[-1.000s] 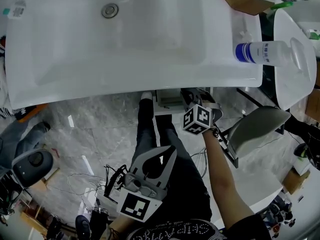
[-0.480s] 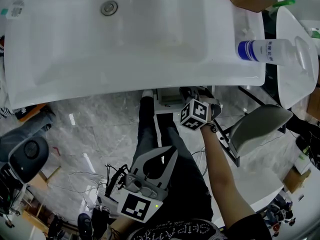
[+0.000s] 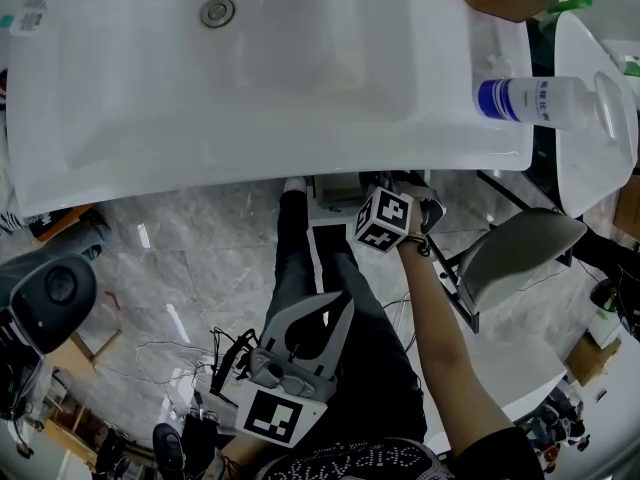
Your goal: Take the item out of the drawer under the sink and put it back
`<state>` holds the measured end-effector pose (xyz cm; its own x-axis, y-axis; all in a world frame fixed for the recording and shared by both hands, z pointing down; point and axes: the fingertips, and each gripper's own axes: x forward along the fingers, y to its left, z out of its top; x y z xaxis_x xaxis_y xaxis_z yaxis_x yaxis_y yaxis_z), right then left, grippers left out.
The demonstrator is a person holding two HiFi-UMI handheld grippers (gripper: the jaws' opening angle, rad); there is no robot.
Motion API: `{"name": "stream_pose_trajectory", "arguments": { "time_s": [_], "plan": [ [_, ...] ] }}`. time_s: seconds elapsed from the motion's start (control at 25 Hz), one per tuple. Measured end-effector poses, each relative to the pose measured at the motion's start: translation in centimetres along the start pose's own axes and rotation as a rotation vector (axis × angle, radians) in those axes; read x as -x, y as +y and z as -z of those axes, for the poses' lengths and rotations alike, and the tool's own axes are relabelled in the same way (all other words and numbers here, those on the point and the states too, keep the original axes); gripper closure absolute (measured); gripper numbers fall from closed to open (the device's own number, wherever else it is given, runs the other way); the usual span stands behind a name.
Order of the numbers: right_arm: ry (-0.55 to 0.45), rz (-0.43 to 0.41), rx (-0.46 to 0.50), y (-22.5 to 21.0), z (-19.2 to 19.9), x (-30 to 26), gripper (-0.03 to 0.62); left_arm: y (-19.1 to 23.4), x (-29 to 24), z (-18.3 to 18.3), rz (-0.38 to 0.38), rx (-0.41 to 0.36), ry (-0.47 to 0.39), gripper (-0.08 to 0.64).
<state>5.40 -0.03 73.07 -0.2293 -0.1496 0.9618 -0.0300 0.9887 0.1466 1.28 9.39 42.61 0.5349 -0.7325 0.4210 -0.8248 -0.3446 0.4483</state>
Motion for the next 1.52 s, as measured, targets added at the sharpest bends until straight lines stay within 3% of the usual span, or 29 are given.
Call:
{"name": "stream_pose_trajectory", "arguments": {
  "time_s": [0.24,1.08,1.2,1.52],
  "plan": [
    [0.025,-0.012,0.059,-0.3,-0.4,-0.5,0.568,0.2,0.0,0.0,-0.003,0.003,0.000,0.555],
    [-0.011,-0.046,0.007,0.0,-0.3,-0.2,0.563,-0.2,-0.6,0.1,0.009,0.014,0.007,0.555],
    [-0.008,-0.051,0.000,-0.1,-0.1,-0.3,0.517,-0.3,-0.8,0.1,0.008,0.019,0.007,0.555],
    [-0.028,-0.040,-0.014,-0.3,0.1,0.5,0.509,-1.3,-1.6,0.2,0.031,0.002,0.013,0.555]
  ]
}}
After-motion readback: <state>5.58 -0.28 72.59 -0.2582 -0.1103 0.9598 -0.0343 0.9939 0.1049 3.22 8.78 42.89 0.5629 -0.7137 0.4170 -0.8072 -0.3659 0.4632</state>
